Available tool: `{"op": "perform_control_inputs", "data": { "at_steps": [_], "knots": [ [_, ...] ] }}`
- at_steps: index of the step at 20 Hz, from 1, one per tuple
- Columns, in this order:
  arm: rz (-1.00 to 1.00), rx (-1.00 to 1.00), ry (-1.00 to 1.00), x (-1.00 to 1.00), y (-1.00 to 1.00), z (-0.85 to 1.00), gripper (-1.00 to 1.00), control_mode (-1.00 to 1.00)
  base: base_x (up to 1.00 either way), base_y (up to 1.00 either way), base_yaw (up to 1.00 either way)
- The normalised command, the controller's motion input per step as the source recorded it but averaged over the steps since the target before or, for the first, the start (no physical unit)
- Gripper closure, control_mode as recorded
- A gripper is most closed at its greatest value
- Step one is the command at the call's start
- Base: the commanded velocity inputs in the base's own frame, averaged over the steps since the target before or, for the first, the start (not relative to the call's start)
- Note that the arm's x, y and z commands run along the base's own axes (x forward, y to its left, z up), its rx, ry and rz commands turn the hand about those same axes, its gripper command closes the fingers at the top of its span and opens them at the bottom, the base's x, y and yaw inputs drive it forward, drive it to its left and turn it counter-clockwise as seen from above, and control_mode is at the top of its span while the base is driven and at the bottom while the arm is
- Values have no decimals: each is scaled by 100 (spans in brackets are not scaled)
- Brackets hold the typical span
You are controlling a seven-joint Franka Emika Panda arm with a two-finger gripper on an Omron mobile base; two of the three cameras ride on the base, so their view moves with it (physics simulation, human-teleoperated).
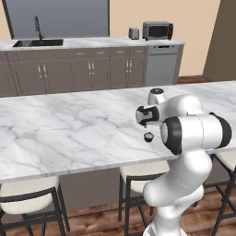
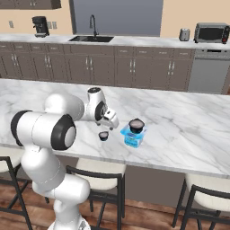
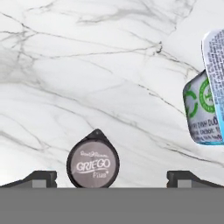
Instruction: Stack the yogurt containers by placing the smaller containers on top of the larger containers.
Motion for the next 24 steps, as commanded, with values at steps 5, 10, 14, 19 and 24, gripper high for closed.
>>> {"op": "perform_control_inputs", "data": {
  "at_steps": [5,10,14,19,24],
  "knots": [
    [0,8,0,0,3,-15,-100,-100,0,0,0],
    [0,7,0,0,1,-14,-100,-100,0,0,0],
    [0,1,0,0,0,-5,-100,-100,0,0,0],
    [0,0,0,0,0,-1,-100,-100,0,0,0],
    [0,1,0,0,3,-15,-100,-100,0,0,0]
  ]
}}
